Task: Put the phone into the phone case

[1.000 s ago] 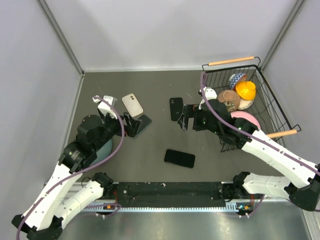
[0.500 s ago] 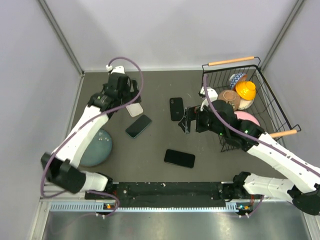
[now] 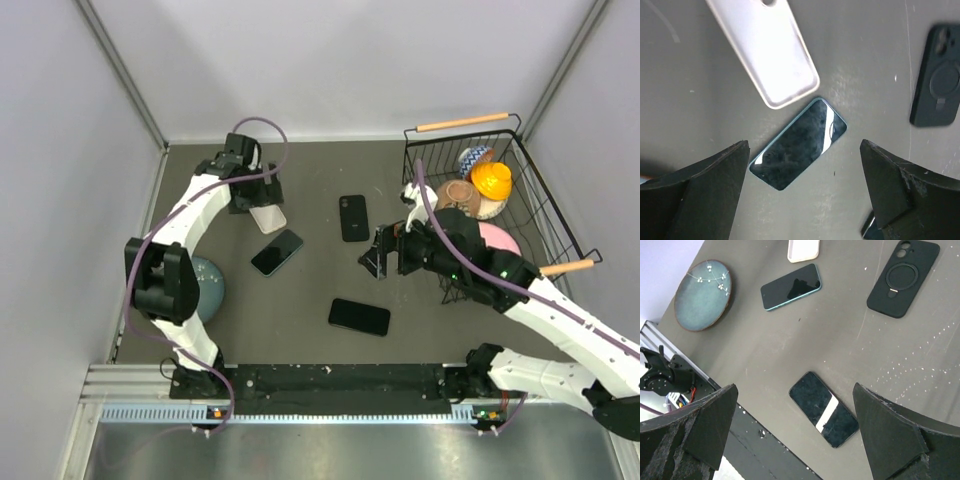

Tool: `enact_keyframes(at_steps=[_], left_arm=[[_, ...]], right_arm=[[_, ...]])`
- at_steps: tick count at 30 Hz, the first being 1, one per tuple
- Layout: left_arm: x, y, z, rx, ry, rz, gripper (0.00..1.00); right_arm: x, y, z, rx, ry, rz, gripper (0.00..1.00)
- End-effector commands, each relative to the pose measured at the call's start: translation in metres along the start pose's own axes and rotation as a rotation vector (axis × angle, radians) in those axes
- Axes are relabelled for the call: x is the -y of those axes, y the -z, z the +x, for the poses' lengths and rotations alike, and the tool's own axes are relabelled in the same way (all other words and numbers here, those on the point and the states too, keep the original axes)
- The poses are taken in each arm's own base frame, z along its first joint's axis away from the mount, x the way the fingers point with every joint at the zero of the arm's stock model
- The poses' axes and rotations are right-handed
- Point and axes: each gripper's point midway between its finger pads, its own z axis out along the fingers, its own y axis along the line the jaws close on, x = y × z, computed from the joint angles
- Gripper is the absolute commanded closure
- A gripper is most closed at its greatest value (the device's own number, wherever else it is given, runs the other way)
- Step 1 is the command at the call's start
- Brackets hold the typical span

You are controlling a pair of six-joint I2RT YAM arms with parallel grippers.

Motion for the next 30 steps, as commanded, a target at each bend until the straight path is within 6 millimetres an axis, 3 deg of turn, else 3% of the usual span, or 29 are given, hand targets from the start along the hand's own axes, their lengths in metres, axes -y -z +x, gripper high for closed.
enact_keyframes(at_steps=[1, 6, 14, 23, 30], left_arm=[[0.017, -0.009, 0.045, -0.152, -0.239, 0.155, 0.01], [0.012, -0.013, 0.067, -0.201, -0.385, 0.148, 0.01], [0.003, -0.039, 0.095, -0.285, -0.581, 0.113, 0.01], [0.001, -0.057, 0.112, -0.348, -0.696, 0.066, 0.01], [-0.010, -0.070, 0.108, -0.357, -0.733, -0.004, 0.01]], right_arm=[[-0.013, 0.002, -0.009, 0.058, 0.043, -0.079, 0.01], [-0.024, 0.010, -0.014, 0.127, 0.077, -0.170, 0.01], [-0.027, 0.019, -0.017, 0.168, 0.094, -0.194, 0.01], [-0.024, 0.026, -0.015, 0.172, 0.081, -0.186, 0.01], [-0.023, 0.029, -0.018, 0.174, 0.077, -0.177, 0.01]])
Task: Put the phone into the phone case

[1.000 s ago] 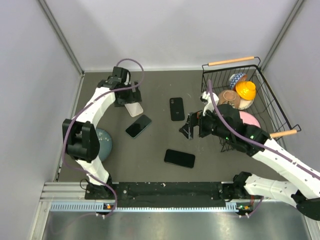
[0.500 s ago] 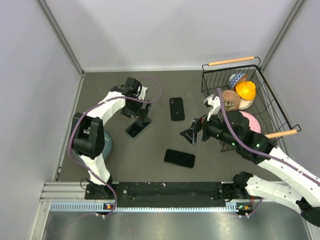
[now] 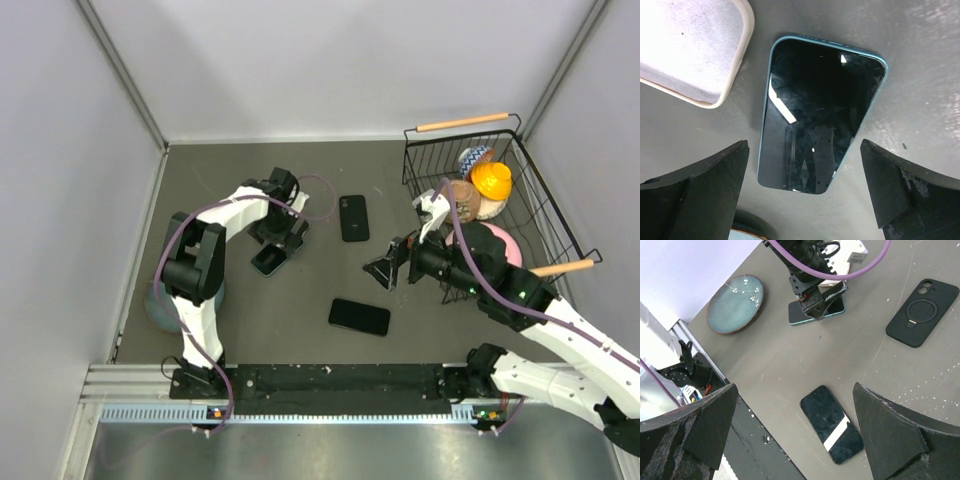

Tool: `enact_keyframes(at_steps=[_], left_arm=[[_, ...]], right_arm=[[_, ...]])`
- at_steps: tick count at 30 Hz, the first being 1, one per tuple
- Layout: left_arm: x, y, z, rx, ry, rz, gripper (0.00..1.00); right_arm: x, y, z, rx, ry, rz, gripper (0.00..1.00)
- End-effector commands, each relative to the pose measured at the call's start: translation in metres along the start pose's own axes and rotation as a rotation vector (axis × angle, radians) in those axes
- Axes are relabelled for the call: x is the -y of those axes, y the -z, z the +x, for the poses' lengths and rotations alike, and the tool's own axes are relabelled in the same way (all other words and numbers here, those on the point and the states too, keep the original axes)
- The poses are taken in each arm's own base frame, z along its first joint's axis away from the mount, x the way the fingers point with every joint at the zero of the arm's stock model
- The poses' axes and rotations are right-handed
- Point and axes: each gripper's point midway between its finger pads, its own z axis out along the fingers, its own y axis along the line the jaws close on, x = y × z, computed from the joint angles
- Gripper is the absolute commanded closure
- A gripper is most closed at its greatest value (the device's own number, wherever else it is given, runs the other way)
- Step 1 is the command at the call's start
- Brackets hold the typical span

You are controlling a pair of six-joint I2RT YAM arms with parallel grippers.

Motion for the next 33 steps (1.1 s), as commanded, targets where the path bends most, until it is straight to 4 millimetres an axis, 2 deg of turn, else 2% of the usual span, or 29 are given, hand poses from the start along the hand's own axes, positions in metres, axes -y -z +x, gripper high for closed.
enact_keyframes(at_steps=[1, 9, 17, 22, 29, 33], left_arm=[[-0.015, 0.000, -0.008, 0.011, -0.035, -0.062, 0.01], [-0.005, -0.010, 0.000, -0.011, -0.055, -0.008, 0.01], [0.010, -0.008, 0.007, -0.009, -0.058, 0.063, 0.01], [0.008, -0.019, 0.018, -0.045, -0.055, 0.044, 0.01], [0.011, -0.009, 0.016, -0.023, -0.032, 0.038, 0.14], [0.015, -0.001, 0.016, -0.019, 0.020, 0.043, 0.27]], right_arm=[[-0.005, 0.006, -0.013, 0.043, 0.004, -0.012, 0.01], [-0.001, 0.009, -0.014, 0.040, -0.003, 0.015, 0.01], [-0.002, 0.012, -0.012, 0.039, -0.026, 0.014, 0.01], [-0.003, 0.017, -0.013, 0.047, -0.037, 0.014, 0.01], [0.000, 0.015, -0.004, 0.029, -0.079, 0.025, 0.01], [-0.001, 0.009, 0.001, 0.007, -0.139, 0.030, 0.01]])
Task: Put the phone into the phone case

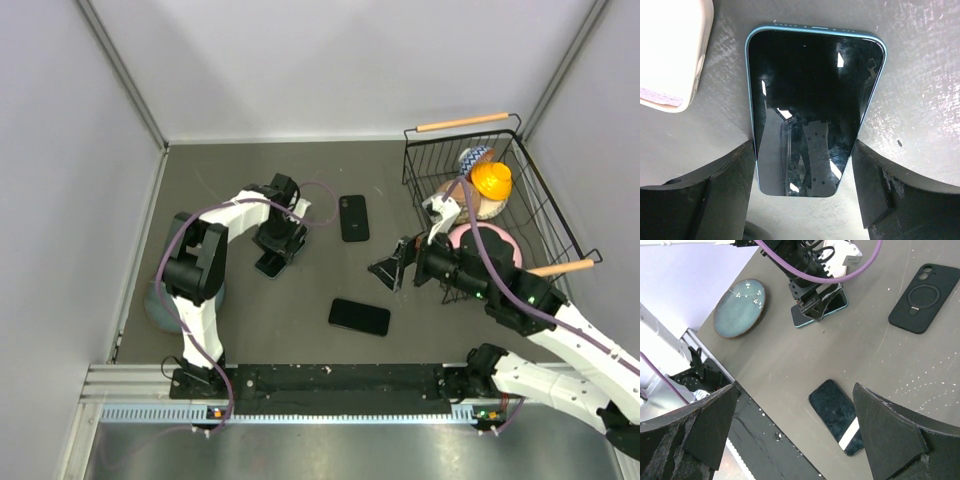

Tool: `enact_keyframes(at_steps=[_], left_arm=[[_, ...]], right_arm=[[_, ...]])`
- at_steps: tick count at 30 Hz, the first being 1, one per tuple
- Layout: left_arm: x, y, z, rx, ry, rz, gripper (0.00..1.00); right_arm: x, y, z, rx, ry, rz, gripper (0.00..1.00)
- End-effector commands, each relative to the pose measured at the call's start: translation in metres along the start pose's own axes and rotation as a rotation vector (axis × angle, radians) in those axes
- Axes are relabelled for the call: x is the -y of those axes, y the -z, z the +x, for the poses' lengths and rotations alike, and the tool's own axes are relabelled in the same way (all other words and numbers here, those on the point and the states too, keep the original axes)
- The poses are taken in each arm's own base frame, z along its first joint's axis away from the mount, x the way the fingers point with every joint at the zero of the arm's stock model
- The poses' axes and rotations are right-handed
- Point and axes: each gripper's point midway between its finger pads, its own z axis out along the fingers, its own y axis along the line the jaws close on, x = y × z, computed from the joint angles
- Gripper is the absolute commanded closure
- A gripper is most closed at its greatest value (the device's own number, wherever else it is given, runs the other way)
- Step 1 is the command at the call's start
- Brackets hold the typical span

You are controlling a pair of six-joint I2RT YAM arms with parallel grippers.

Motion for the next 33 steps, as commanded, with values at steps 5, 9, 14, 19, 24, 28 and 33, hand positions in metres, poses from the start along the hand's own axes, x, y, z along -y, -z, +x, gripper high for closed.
enact_keyframes(at_steps=[5, 9, 14, 19, 24, 28, 33], left_arm=[[0.018, 0.017, 0.005, 0.017, 0.129, 0.055, 0.35], [0.024, 0.018, 0.015, 0.005, 0.226, 0.084, 0.42], [0.039, 0.025, 0.019, 0.058, 0.338, 0.202, 0.48], [0.060, 0.042, 0.011, 0.130, 0.426, 0.342, 0.51], [0.078, 0.049, 0.013, 0.192, 0.455, 0.457, 0.54], [0.091, 0.052, 0.019, 0.200, 0.476, 0.529, 0.56], [0.096, 0.063, 0.019, 0.244, 0.478, 0.559, 0.57]], right_arm=[[-0.005, -0.018, 0.007, -0.037, -0.169, 0.017, 0.03], [-0.008, -0.033, 0.009, -0.067, -0.262, 0.028, 0.07], [-0.007, -0.060, 0.017, -0.085, -0.385, 0.055, 0.17], [-0.004, -0.089, 0.029, -0.097, -0.518, 0.081, 0.35], [0.003, -0.118, 0.041, -0.120, -0.589, 0.127, 0.43], [0.017, -0.140, 0.048, -0.122, -0.605, 0.209, 0.46], [0.033, -0.167, 0.068, -0.146, -0.643, 0.287, 0.50]])
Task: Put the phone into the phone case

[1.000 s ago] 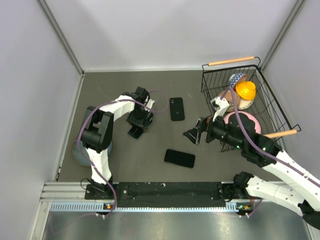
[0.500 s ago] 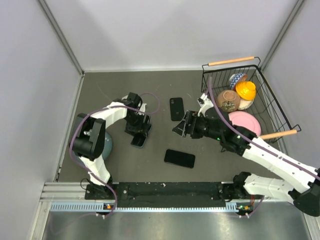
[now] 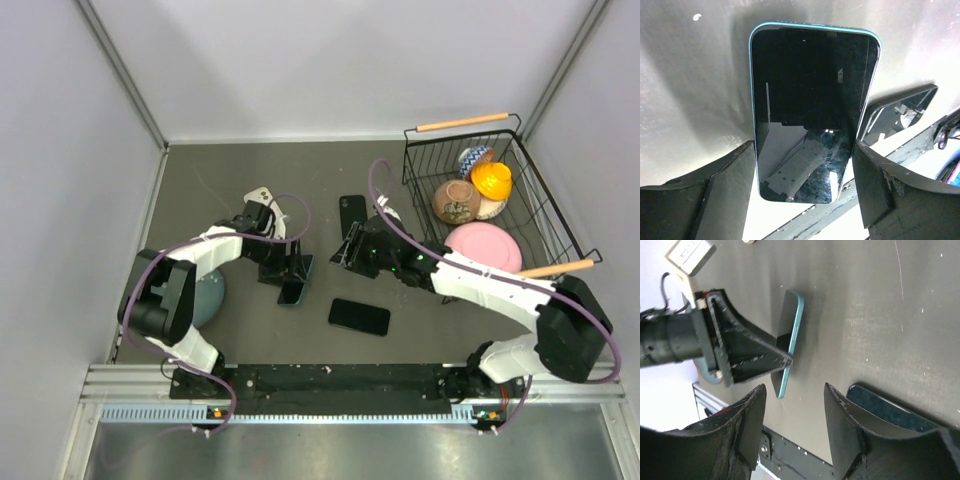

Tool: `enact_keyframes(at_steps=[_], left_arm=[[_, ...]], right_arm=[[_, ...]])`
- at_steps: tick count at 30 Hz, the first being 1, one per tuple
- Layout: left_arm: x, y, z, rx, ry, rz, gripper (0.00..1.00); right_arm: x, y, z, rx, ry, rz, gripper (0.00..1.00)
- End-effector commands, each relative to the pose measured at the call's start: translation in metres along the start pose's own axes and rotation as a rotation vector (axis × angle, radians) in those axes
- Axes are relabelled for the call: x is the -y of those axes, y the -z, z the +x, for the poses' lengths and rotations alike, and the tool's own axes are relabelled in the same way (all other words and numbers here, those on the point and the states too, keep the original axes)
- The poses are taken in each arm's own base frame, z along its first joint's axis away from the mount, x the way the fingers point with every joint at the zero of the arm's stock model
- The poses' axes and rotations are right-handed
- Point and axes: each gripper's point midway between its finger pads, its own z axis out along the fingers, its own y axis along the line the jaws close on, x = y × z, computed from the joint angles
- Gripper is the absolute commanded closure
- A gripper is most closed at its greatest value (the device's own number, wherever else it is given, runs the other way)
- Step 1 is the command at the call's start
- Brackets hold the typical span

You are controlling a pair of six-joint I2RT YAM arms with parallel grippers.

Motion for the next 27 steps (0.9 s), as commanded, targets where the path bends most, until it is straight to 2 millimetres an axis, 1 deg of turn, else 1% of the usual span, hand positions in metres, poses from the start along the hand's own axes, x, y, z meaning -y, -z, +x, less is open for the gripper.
enact_keyframes(at_steps=[1, 3, 4, 6, 7, 9, 10, 13, 20, 21, 22, 23, 24, 26, 27], left_arm=[[0.033, 0.018, -0.019, 0.108, -0.035, 0.135, 0.57], [0.038, 0.020, -0.018, 0.110, -0.035, 0.164, 0.58], [0.041, 0.020, -0.020, 0.118, -0.034, 0.179, 0.59], [0.047, 0.020, -0.017, 0.109, -0.032, 0.219, 0.59], [0.050, 0.020, -0.018, 0.117, -0.037, 0.242, 0.59], [0.055, 0.021, -0.016, 0.115, -0.033, 0.275, 0.59], [0.057, 0.022, -0.018, 0.132, -0.042, 0.283, 0.59], [0.058, 0.022, -0.019, 0.136, -0.042, 0.288, 0.59], [0.065, 0.025, -0.023, 0.147, -0.028, 0.317, 0.59], [0.067, 0.025, -0.026, 0.154, -0.025, 0.328, 0.59], [0.069, 0.026, -0.026, 0.153, -0.025, 0.342, 0.59], [0.071, 0.028, -0.027, 0.159, -0.025, 0.347, 0.59], [0.072, 0.029, -0.029, 0.167, -0.024, 0.351, 0.59], [0.073, 0.031, -0.030, 0.178, -0.027, 0.349, 0.58], [0.074, 0.032, -0.030, 0.181, -0.027, 0.349, 0.56]], right_arm=[[-0.026, -0.018, -0.017, 0.059, -0.064, -0.039, 0.51], [-0.026, -0.029, -0.014, 0.038, -0.064, -0.029, 0.52], [-0.025, -0.033, -0.013, 0.031, -0.064, -0.026, 0.52], [-0.026, -0.039, -0.012, 0.027, -0.064, -0.021, 0.53], [-0.024, -0.047, -0.010, 0.018, -0.064, -0.018, 0.53], [-0.025, -0.055, -0.009, 0.006, -0.058, -0.014, 0.55], [-0.026, -0.061, -0.008, -0.006, -0.056, -0.011, 0.56], [-0.028, -0.073, -0.004, -0.028, -0.047, -0.021, 0.58], [-0.019, -0.085, 0.001, -0.035, -0.050, -0.003, 0.63], [-0.018, -0.086, 0.001, -0.036, -0.050, -0.004, 0.69], [-0.017, -0.086, 0.004, -0.054, -0.054, -0.010, 0.72], [-0.016, -0.086, 0.001, -0.049, -0.055, -0.012, 0.76], [-0.015, -0.087, 0.000, -0.044, -0.052, -0.017, 0.82], [-0.014, -0.087, -0.002, -0.046, -0.050, -0.024, 0.88], [-0.012, -0.086, -0.003, -0.046, -0.044, -0.024, 0.95]])
